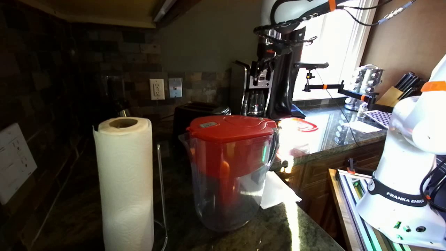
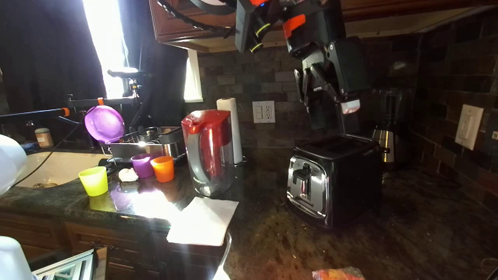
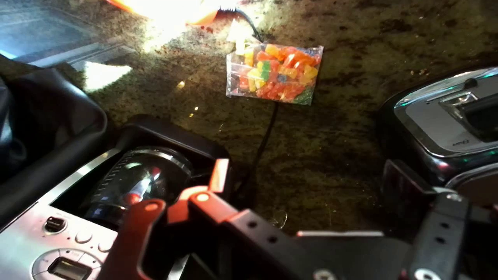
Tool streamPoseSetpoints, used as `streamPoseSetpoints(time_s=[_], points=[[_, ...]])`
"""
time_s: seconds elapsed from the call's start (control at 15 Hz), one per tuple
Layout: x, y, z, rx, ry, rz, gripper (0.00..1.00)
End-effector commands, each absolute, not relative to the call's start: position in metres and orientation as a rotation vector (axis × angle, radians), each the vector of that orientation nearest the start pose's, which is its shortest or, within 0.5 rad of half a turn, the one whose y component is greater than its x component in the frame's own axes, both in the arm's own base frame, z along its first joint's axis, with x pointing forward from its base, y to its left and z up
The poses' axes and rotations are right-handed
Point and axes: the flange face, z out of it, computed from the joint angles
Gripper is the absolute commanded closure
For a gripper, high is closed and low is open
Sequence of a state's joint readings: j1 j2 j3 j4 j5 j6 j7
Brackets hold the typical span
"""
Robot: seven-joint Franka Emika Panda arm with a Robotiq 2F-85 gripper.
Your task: Remove the plastic from the toaster.
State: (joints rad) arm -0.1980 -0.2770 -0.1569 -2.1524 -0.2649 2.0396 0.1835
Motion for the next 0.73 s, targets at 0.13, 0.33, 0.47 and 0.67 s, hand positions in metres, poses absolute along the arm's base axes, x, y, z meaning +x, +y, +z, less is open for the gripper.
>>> streamPoseSetpoints(time_s=[0.13, 0.33, 0.47, 0.67], points=[[0.4534, -0.1895, 0.5291, -3.270, 0.721, -0.233, 0.00], [0.4544, -0.1896, 0.5264, -3.271, 0.720, -0.224, 0.00], [0.4544, -0.1896, 0.5265, -3.271, 0.720, -0.224, 0.00], [0.4544, -0.1896, 0.5265, -3.271, 0.721, -0.224, 0.00]])
